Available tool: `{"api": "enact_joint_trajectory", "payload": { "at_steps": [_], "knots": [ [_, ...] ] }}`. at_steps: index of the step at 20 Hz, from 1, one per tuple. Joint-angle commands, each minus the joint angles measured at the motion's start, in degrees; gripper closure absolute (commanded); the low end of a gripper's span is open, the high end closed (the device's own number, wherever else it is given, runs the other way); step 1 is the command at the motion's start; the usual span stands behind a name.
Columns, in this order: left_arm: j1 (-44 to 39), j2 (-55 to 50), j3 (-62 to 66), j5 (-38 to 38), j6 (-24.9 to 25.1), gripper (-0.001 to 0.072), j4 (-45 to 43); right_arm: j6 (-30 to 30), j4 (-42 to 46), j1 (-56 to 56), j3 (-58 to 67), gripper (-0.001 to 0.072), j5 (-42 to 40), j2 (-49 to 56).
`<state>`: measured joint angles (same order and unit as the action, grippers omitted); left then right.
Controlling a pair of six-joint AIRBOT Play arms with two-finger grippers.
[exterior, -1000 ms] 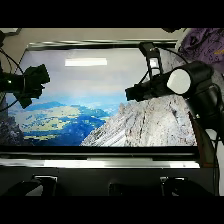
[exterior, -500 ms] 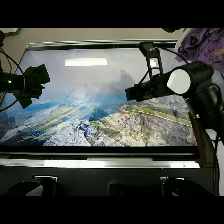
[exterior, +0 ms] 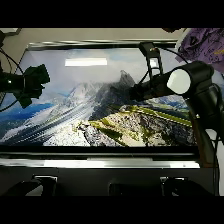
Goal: Fold the clothes and pants, and hang the long-sleeved shirts on hangers.
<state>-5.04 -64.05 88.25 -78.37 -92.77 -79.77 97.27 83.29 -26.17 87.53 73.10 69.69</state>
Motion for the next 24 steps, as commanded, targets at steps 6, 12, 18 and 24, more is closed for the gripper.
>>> {"api": "enact_joint_trajectory", "payload": {
  "at_steps": [6,12,18,24],
  "knots": [
    [1.09,-0.24,0.00,4.24,-2.95,-0.0013,-11.21,0.02,-0.07,-0.04,0.07,0.0682,-2.71,-0.04],
    [14.62,-13.94,0.02,21.16,-6.97,-0.0013,-22.71,0.02,-0.11,-0.04,0.07,0.0682,-2.80,-0.04],
    [23.37,-32.76,0.07,38.69,-9.55,-0.0013,-22.69,0.00,-0.09,-0.04,0.07,0.0681,-2.75,-0.04],
    [24.57,-46.51,6.99,45.20,-9.46,-0.0013,-22.69,0.02,-0.07,-0.04,0.07,0.0681,-2.58,-0.02]
  ]
}}
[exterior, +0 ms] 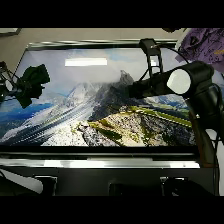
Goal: Fold the clothes and pants, and hang the long-sleeved shirts on hangers.
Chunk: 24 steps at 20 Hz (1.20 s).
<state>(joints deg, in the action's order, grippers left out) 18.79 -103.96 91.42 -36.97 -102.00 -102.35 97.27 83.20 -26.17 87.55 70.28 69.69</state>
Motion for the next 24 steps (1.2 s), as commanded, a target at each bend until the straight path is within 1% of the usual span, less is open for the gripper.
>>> {"api": "enact_joint_trajectory", "payload": {
  "at_steps": [1,3,4,5,6,7,11,13,14,17,19,20,21,22,24],
  "knots": [
    [0.63,-8.90,6.58,3.48,-0.24,-0.0013,-0.11,0.00,0.02,-0.04,0.04,0.0681,0.24,-0.04],
    [0.66,-13.09,11.39,1.84,-0.26,-0.0013,0.24,0.02,0.02,-0.04,0.04,0.0681,0.26,-0.02],
    [0.74,-15.04,13.60,-0.22,-0.28,-0.0013,0.35,0.02,0.02,-0.04,0.04,0.0681,0.26,-0.02],
    [0.70,-16.39,15.34,-2.45,-0.28,0.0029,0.37,0.02,0.02,-0.04,0.04,0.0681,0.24,-0.02],
    [0.63,-17.18,16.92,-5.22,-0.26,0.0365,0.66,0.02,0.02,-0.04,0.04,0.0681,0.22,-0.02],
    [0.61,-17.18,18.03,-7.65,0.15,0.0685,1.31,0.02,0.02,-0.04,0.04,0.0681,0.20,-0.02],
    [-1.11,-14.43,22.97,-16.37,0.22,0.0689,5.51,0.04,0.00,-0.04,0.04,0.0678,0.28,-0.02],
    [-3.28,-10.64,23.10,-21.05,3.45,0.0690,10.73,0.11,0.02,-0.04,0.04,0.0663,1.57,-0.04],
    [-4.81,-8.33,23.04,-24.83,4.48,0.0691,13.16,0.20,0.02,-0.04,0.04,0.0634,3.28,-0.04],
    [-9.94,-0.87,21.05,-33.44,4.50,0.0692,19.69,0.13,1.01,-0.04,0.04,0.0633,10.62,-0.04],
    [-15.43,4.72,18.82,-38.99,4.50,0.0692,22.56,-0.02,2.19,-0.04,0.04,0.0614,14.99,-0.50],
    [-18.75,7.45,17.29,-40.46,4.48,0.0692,23.21,-0.24,2.95,-0.04,0.04,0.0593,16.41,-1.18],
    [-22.80,10.27,15.45,-41.57,3.69,0.0692,23.54,-0.52,3.85,-0.04,0.04,0.0567,17.38,-2.12],
    [-26.84,12.55,13.84,-42.58,1.33,0.0692,23.63,-0.66,5.01,-0.04,0.04,0.0567,18.16,-3.26],
    [-35.82,15.87,10.75,-42.71,-3.17,0.0691,26.73,-0.66,7.65,-0.04,0.04,0.0567,19.98,-6.08]
  ]
}}
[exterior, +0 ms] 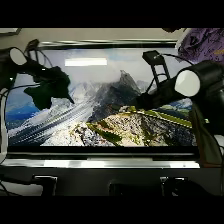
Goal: Fold the clothes and pants, and hang the long-sleeved shirts on hangers.
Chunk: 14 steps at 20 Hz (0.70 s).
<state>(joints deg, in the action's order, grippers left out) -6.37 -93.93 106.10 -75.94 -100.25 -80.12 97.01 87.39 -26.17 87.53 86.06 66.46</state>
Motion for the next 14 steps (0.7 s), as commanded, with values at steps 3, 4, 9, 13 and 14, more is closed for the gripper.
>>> {"api": "enact_joint_trajectory", "payload": {
  "at_steps": [3,4,9,13,14],
  "knots": [
    [-25.00,5.55,-6.12,1.51,-11.34,0.0690,7.26,-0.39,5.77,-0.04,0.07,0.0566,7.72,-7.10],
    [-29.73,4.37,-6.93,5.03,-13.70,0.0690,7.28,-0.39,6.40,-0.04,0.07,0.0561,8.81,-8.39],
    [-43.95,-7.54,-7.41,10.82,-21.88,0.0682,8.66,-0.37,6.80,-0.04,0.07,0.0561,13.31,-11.85],
    [-38.60,-5.44,-7.17,7.87,-18.03,0.0241,9.03,-0.37,13.88,-0.02,0.04,0.0278,10.95,-11.98],
    [-35.54,-3.37,-7.13,6.29,-15.39,0.0099,8.55,-0.31,18.38,0.00,0.04,0.0277,9.62,-12.00]
  ]
}}
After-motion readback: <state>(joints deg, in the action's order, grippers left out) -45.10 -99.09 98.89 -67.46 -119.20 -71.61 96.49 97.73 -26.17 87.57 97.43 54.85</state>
